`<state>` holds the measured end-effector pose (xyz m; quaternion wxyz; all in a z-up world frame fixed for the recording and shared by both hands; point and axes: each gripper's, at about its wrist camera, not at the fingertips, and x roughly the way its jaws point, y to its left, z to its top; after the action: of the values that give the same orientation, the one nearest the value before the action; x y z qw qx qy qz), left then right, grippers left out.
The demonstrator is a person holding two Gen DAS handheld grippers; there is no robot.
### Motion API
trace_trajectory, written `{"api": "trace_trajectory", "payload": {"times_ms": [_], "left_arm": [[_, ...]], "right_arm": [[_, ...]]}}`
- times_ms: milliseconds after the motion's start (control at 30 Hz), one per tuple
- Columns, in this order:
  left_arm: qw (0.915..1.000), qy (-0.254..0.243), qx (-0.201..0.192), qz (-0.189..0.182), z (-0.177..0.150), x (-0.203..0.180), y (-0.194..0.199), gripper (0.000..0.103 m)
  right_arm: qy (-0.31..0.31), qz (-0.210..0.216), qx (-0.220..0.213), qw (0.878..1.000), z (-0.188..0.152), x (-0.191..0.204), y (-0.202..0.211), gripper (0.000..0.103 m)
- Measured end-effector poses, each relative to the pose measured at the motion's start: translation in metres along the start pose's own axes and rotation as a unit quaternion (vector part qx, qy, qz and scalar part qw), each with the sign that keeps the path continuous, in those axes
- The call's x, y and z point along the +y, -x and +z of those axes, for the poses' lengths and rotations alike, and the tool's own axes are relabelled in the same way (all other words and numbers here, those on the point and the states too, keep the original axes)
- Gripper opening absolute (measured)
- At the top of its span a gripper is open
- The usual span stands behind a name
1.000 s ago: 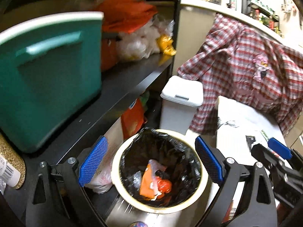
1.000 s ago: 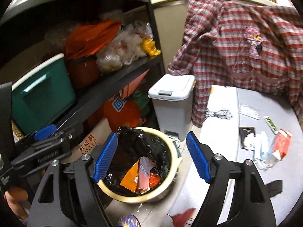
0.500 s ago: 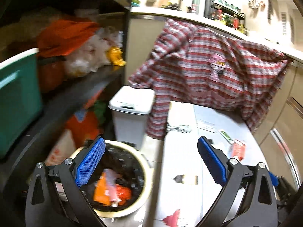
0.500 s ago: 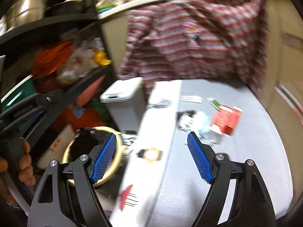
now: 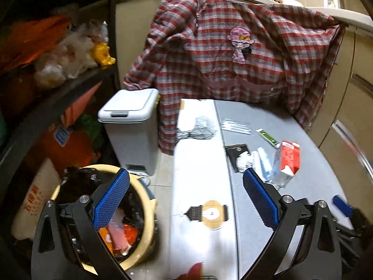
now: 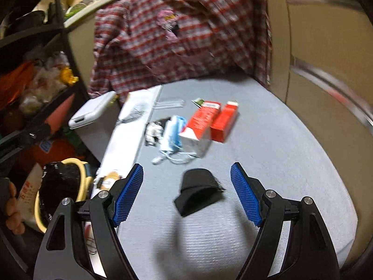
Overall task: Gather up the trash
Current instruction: 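Move both grippers back over the table toward the remaining trash, then grasp the blue face mask with the left gripper while the right gripper holds the black strip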
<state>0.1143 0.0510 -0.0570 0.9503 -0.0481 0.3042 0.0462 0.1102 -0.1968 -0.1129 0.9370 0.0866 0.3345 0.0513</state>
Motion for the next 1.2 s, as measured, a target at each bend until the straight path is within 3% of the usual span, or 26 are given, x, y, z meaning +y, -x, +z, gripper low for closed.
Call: {"api": "trace_trajectory", "payload": {"times_ms": [400, 433, 467, 533, 600, 867, 1200], "left_arm": [[0.9999, -0.005, 0.002, -0.011, 0.000, -0.012, -0.011, 0.095], [0.9999, -0.003, 0.004, -0.010, 0.000, -0.011, -0.012, 0.095], [0.9999, -0.003, 0.005, -0.009, 0.000, -0.010, -0.013, 0.095], [0.9999, 0.002, 0.009, -0.007, 0.000, -0.009, -0.016, 0.095], [0.9999, 0.009, 0.012, -0.005, 0.001, -0.006, -0.018, 0.095], [0.9997, 0.016, 0.012, 0.016, 0.002, -0.008, -0.028, 0.095], [0.9979, -0.007, 0.037, -0.053, 0.010, -0.058, -0.058, 0.093]], "right_arm": [[-0.007, -0.025, 0.022, 0.999, -0.008, -0.014, -0.040, 0.075], [-0.004, -0.026, 0.027, 0.999, -0.009, -0.013, -0.044, 0.066], [0.000, -0.026, 0.034, 0.999, -0.010, -0.012, -0.047, 0.046], [0.016, -0.020, 0.062, 0.998, -0.013, -0.008, -0.056, 0.016], [0.023, -0.020, 0.065, 0.997, -0.012, -0.007, -0.055, 0.009], [0.005, -0.028, 0.013, 1.000, 0.011, -0.014, -0.010, 0.007], [-0.023, -0.045, 0.001, 0.999, 0.026, -0.036, 0.002, 0.008]]}}
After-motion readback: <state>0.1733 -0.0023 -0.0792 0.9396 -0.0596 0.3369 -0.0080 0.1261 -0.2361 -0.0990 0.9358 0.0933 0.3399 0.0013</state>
